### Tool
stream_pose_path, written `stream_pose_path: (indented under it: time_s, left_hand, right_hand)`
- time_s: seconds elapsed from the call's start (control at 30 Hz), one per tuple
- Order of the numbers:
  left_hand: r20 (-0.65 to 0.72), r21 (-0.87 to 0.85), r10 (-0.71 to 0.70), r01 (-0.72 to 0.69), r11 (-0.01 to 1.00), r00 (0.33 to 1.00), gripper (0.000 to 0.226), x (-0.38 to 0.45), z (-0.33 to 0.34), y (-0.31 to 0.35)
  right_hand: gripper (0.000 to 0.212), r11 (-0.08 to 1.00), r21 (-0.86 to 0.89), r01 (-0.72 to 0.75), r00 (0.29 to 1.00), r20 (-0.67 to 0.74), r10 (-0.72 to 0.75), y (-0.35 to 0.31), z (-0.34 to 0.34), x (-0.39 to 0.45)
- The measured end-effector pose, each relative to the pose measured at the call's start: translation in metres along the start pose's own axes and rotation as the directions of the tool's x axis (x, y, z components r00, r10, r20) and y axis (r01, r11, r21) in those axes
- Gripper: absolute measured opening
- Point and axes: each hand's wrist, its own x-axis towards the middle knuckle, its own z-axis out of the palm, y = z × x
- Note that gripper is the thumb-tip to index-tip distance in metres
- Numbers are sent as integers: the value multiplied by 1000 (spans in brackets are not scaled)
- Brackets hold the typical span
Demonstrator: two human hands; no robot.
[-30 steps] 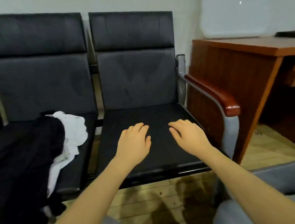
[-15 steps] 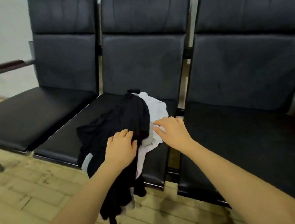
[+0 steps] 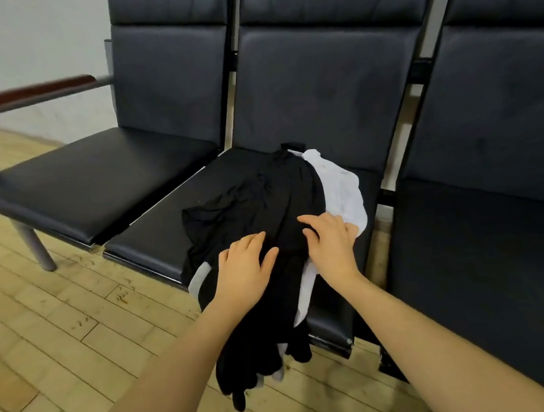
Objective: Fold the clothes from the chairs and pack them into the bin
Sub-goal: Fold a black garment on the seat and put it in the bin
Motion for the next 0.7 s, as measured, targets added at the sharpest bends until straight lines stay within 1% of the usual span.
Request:
stream_pose_path:
  time_s: [0.07,0.1,0.17,0.23,0.33,0.4,0.47,0.53,0.57,0.6,0.63,0.7]
  left_hand:
    - [-66,-40,26,-29,999,997,48,0,-2,2]
    - [-87,-35,47,-50,998,995,47,0,-3,3]
    - [-98,-12,73,-74,997,993,45,2,-3,7]
    - [-98,3,80,-80,997,992,40,3,-3,12]
    - [-131,-64,66,-75,995,989,33,2,-4,17]
    - [-158,-73,68,-81,994,985,28,-1,-3,18]
    - [-183,-17,132,-137,990,974,27,-8,-1,17]
    - [-166,66,223,-214,975,961,41,-17,4,12]
    - [-122,83,241,-232,969,963,48,-22,5,11]
    - [-89,83,231,-223,971,969,51,-26,5,10]
    - [-61,65,203,-199,978,977,49,-27,5,10]
    - [-84,30,171,-169,985,982,34,-27,7,11]
  right_hand:
    - [29,997,-45,59,997,-46,-61,10,-15,1]
    - [28,997,-50,66,996,-65,-69,15,-23,1]
    - [25,998,-24,66,991,-116,-68,22,-41,0]
    - [23,996,-35,88,982,-162,-92,28,-56,-2]
    - [28,991,-102,89,982,-155,-104,37,-72,-10]
    - [31,989,-137,56,994,-87,-68,40,-79,-15]
    - [31,978,-208,5,999,33,2,42,-81,-20]
    - [29,969,-248,-17,993,108,45,42,-77,-27]
    - [29,970,-244,-15,991,128,48,40,-73,-30]
    - [30,974,-227,-7,988,150,42,37,-69,-32]
    - [32,980,-199,8,983,183,29,33,-65,-33]
    - [38,986,-158,51,959,285,-4,26,-54,-35]
